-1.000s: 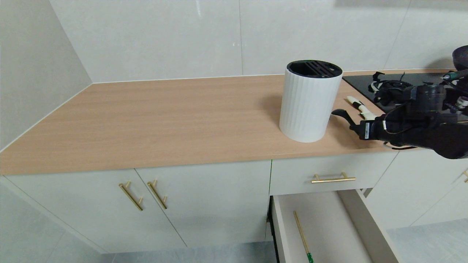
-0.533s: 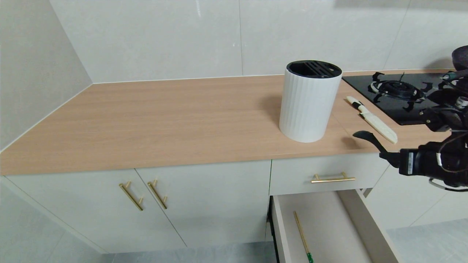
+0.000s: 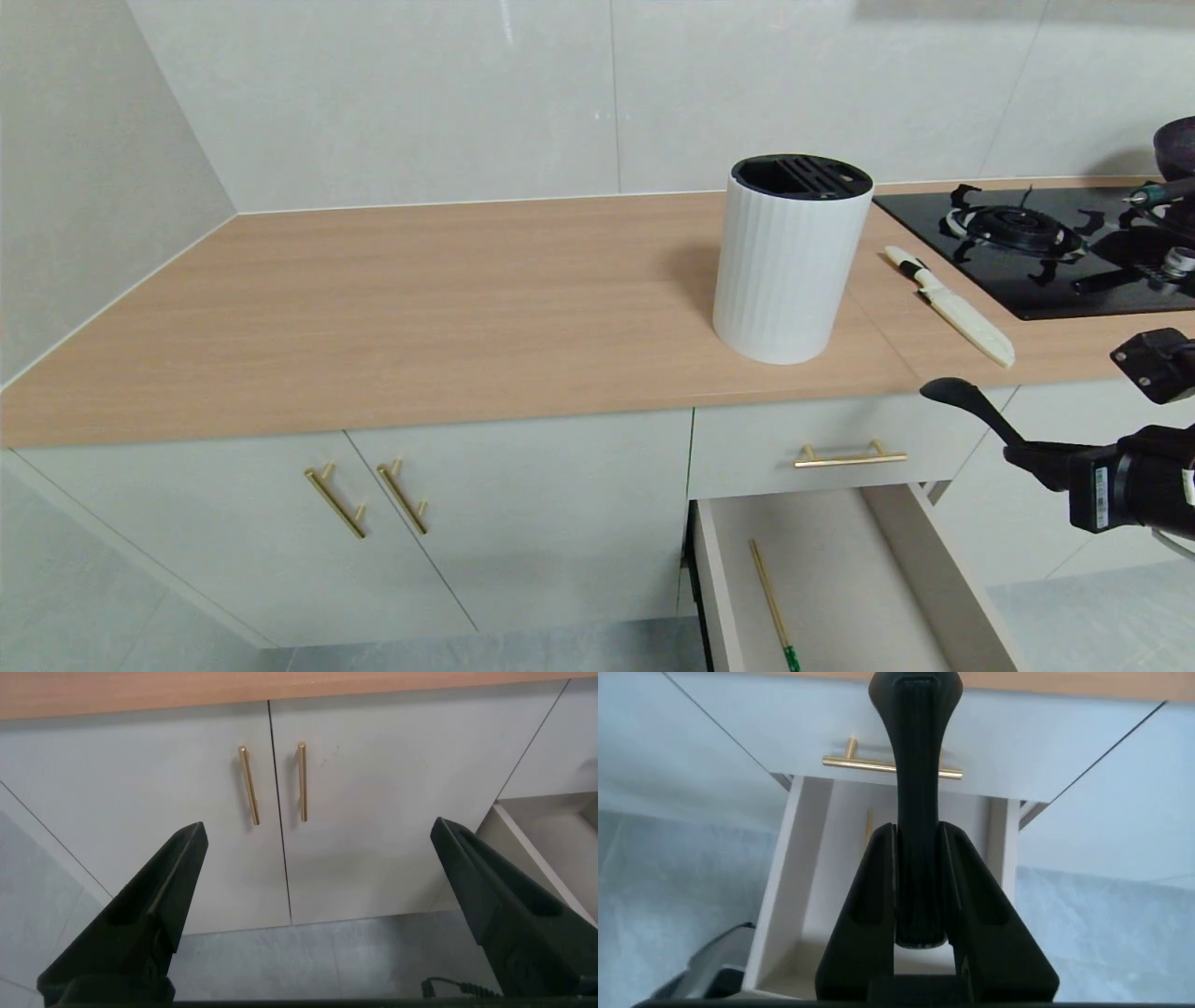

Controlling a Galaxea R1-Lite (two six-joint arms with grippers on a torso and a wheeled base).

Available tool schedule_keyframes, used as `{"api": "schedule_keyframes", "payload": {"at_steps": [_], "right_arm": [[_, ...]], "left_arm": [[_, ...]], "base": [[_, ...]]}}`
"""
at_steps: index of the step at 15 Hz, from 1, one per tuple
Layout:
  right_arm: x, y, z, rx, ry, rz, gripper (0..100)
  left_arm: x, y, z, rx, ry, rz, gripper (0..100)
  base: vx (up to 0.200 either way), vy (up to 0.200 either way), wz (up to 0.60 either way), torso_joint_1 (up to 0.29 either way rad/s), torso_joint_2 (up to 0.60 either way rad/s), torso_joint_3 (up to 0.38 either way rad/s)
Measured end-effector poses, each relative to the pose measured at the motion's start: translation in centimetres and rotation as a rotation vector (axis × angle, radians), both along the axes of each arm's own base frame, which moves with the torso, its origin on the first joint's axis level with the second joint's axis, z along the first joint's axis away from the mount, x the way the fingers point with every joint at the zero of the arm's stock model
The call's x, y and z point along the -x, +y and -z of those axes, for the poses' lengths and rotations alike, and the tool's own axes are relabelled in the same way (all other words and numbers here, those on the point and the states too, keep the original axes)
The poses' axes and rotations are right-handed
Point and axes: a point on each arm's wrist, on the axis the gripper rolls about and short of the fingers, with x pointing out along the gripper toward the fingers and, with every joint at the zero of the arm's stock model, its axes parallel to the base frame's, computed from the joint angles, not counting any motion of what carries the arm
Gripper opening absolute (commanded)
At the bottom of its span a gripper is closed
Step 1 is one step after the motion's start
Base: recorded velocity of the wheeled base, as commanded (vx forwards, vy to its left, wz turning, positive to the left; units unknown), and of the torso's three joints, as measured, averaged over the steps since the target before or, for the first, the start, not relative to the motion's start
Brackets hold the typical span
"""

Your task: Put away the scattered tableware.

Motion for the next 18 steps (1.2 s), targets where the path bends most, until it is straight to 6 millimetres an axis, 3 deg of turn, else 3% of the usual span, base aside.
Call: {"api": "schedule_keyframes", "payload": {"at_steps": [4, 18], "right_arm": [[0.6, 0.4, 0.1, 0.006, -0.004, -0.025, 0], [1.7, 1.5, 0.9, 0.047, 0.009, -0.111, 0]], "left_arm": [[0.0, 0.0, 0.0, 0.0, 0.0, 0.0, 100], [0.0, 0.0, 0.0, 0.0, 0.0, 0.0, 100]], "base": [[0.0, 0.0, 0.0, -0.056, 0.11, 0.065], [0.0, 0.0, 0.0, -0.21, 0.47, 0.258]]}}
